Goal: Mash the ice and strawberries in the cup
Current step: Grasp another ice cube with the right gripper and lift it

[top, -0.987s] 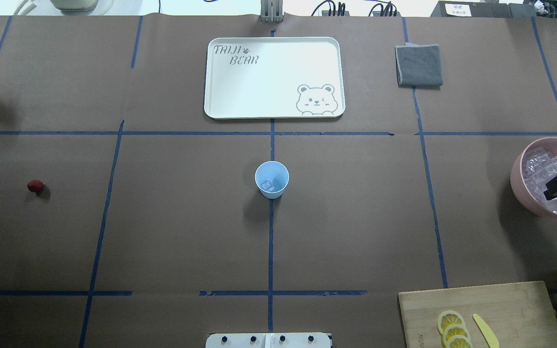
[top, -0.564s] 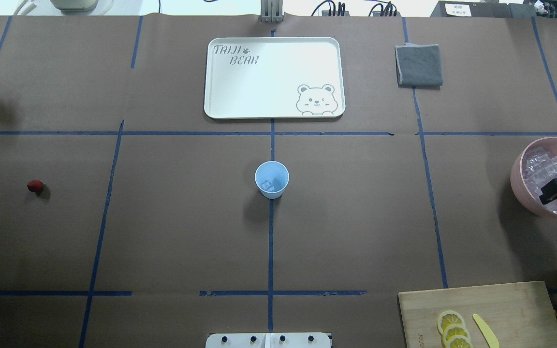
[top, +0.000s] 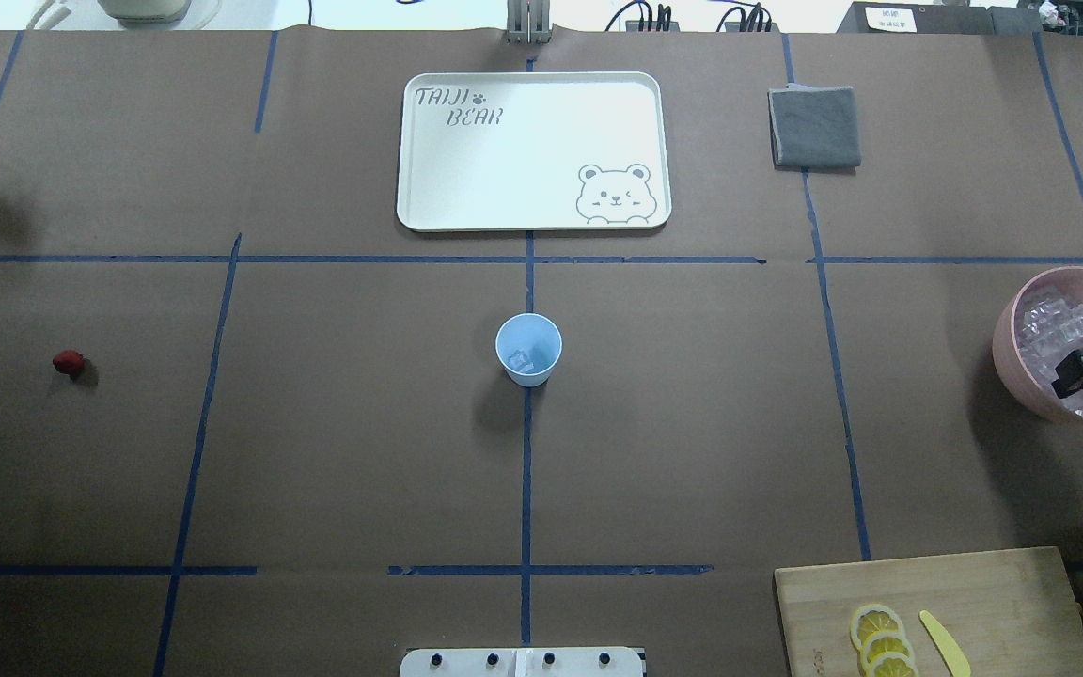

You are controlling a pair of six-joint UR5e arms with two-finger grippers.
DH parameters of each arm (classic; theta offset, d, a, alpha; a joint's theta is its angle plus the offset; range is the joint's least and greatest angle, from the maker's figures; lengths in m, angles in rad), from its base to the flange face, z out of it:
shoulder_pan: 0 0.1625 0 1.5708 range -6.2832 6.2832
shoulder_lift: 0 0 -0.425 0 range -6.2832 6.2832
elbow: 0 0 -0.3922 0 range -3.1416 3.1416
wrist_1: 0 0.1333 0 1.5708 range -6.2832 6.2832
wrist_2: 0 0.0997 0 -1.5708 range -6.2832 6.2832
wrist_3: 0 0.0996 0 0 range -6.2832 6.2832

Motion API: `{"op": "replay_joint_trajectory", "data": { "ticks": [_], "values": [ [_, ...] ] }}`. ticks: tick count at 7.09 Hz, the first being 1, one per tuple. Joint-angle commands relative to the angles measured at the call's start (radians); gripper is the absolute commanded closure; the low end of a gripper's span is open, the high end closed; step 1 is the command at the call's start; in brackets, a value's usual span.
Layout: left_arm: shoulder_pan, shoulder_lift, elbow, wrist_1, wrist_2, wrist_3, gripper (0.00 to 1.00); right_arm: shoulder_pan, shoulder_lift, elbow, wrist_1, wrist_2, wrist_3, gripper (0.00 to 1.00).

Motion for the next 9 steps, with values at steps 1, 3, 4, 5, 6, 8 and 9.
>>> {"op": "replay_joint_trajectory", "data": {
  "ticks": [1,3,4,5,6,8,9],
  "values": [
    [0.000,0.002,-0.011,0.003,0.000,0.000,0.00,0.003,0.000,0.004,-0.001,-0.003,-0.019,1.00],
    [0.000,0.000,-0.011,0.003,0.000,0.000,0.00,0.029,-0.012,0.047,-0.010,0.001,-0.019,1.00],
    [0.000,0.000,-0.010,0.003,0.000,0.000,0.00,0.058,-0.018,0.114,-0.042,0.004,-0.019,1.00],
    [0.000,0.002,-0.011,0.003,0.000,0.000,0.00,0.078,-0.014,0.207,-0.129,0.002,-0.017,1.00],
    [0.000,0.002,-0.010,0.003,0.000,0.000,0.00,0.093,0.020,0.284,-0.231,0.002,-0.014,1.00],
    [0.000,0.002,-0.010,0.005,0.000,0.000,0.00,0.077,0.224,0.305,-0.432,0.001,0.001,1.00],
    [0.000,0.002,-0.005,0.005,0.000,0.000,0.00,0.013,0.412,0.290,-0.631,-0.007,0.011,1.00]
  ]
}}
